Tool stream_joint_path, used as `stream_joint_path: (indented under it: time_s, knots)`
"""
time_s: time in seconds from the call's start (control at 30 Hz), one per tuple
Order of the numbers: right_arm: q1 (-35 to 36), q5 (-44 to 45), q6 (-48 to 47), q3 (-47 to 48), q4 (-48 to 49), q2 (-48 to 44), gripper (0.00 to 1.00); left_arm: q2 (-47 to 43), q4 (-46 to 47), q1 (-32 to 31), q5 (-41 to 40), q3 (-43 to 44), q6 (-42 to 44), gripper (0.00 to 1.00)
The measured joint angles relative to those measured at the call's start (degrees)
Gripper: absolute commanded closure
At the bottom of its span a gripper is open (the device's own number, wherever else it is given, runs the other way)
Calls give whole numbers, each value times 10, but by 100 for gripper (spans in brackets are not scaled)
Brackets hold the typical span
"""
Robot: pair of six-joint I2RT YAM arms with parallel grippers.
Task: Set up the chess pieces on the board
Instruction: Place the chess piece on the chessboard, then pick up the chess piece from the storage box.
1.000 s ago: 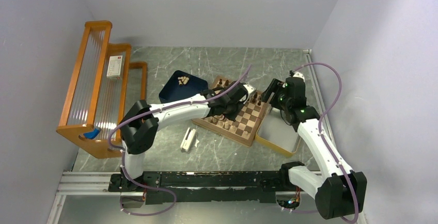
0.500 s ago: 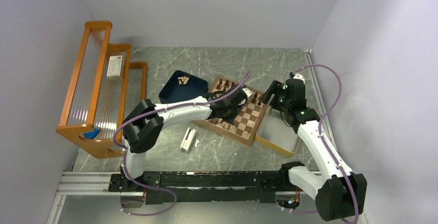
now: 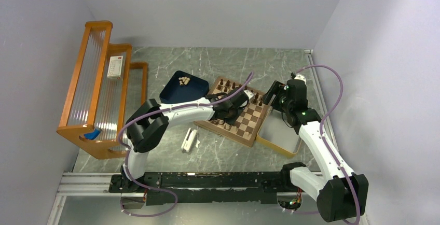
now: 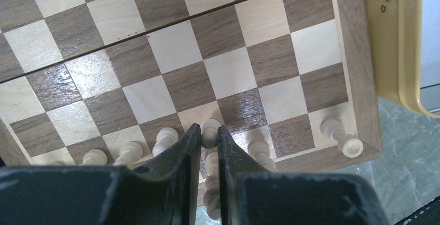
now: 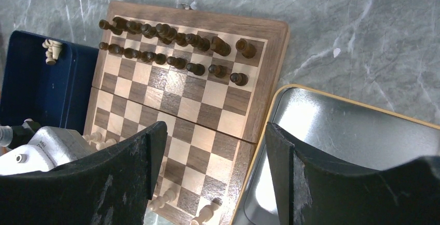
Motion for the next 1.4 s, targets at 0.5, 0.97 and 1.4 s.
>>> stream_joint_path:
  time_s: [0.5,0.97,1.4]
  knots:
    - [0,-5,0,-6,2,-2,26,5,0,2,-1,0,0,65]
    - [0,-35,0,-11,28,-1,26,11,-7,2,0,40,0,54]
    - [0,-69,7,-32,45,-1,26,-12,-4,34,9,41,-8,54]
